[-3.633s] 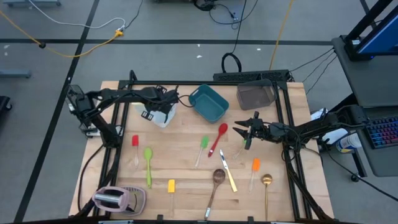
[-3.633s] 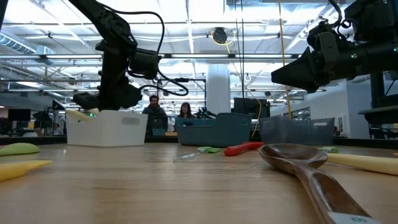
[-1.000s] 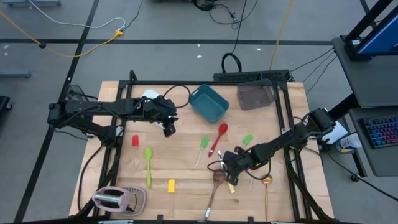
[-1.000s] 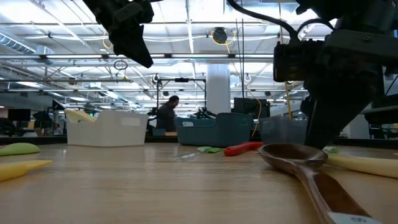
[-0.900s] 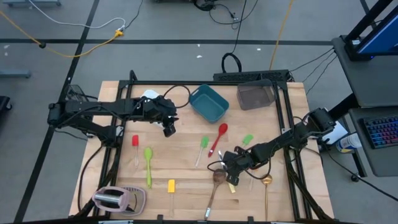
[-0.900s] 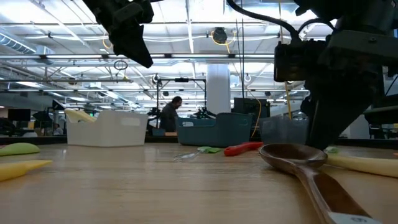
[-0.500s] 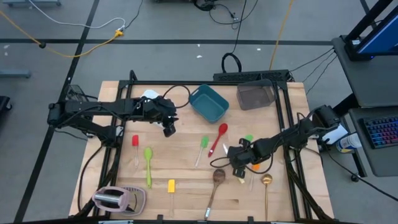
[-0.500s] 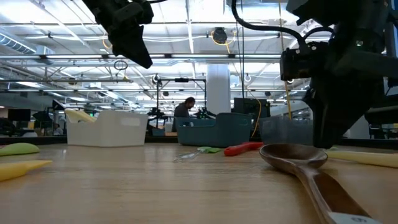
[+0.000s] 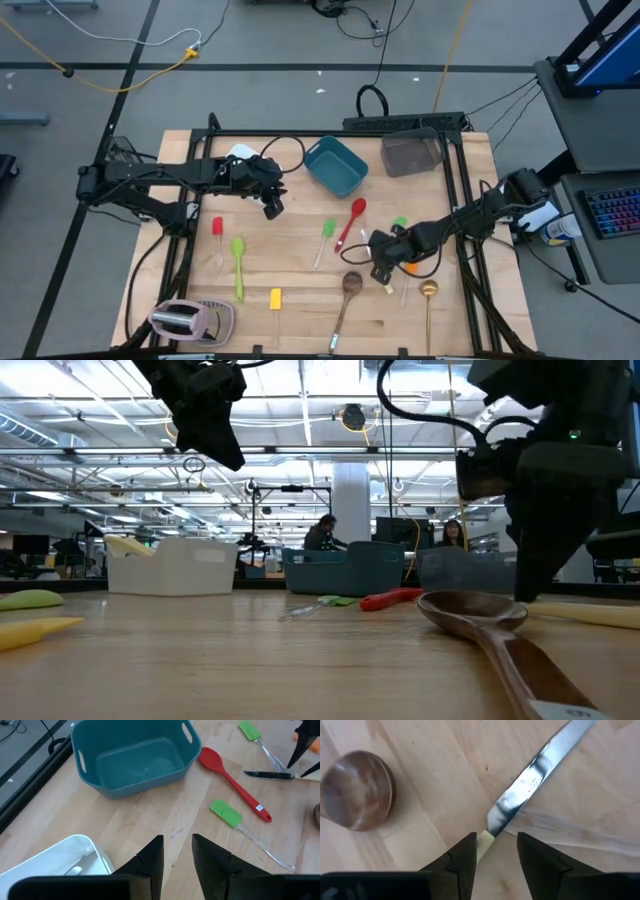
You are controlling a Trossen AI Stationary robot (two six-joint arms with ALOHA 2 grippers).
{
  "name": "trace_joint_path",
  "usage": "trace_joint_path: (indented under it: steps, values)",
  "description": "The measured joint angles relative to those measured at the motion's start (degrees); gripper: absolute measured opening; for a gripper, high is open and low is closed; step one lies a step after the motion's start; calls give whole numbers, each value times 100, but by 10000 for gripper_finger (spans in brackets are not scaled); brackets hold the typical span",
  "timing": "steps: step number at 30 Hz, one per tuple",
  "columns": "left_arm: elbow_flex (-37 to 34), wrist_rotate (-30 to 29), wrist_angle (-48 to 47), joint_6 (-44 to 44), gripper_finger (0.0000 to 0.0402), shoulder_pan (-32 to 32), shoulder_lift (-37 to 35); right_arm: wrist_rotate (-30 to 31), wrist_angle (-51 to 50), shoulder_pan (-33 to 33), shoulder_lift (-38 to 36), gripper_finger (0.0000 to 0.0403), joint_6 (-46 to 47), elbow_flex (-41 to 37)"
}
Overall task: Pick & Place Kitchen Items
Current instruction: Put the yellow knife into the white bin
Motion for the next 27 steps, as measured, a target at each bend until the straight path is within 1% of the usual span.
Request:
trace_joint_path:
  steps: [3,5,9,12,15,17,22,27]
  values:
    - [2,0,-2,-4,106,2,0,-90,410,-1,-4,134,86,-225]
    - [0,0,-3,-4,106,0,0,-1,546,4,-7,134,66,-316]
    - [0,0,0,-4,106,2,0,30,557,4,-15,133,54,-428]
    - [0,0,2,16,106,2,0,50,546,30,-13,124,-60,-480]
    - [0,-2,4,25,106,2,0,276,407,47,-9,105,-323,-493]
    - [0,-2,4,27,106,2,0,430,265,40,-4,84,-461,-493]
    - [0,-2,7,29,106,2,0,402,170,-33,-4,22,-786,-498]
    - [0,-4,11,46,106,2,0,345,195,-35,-8,27,-927,-500]
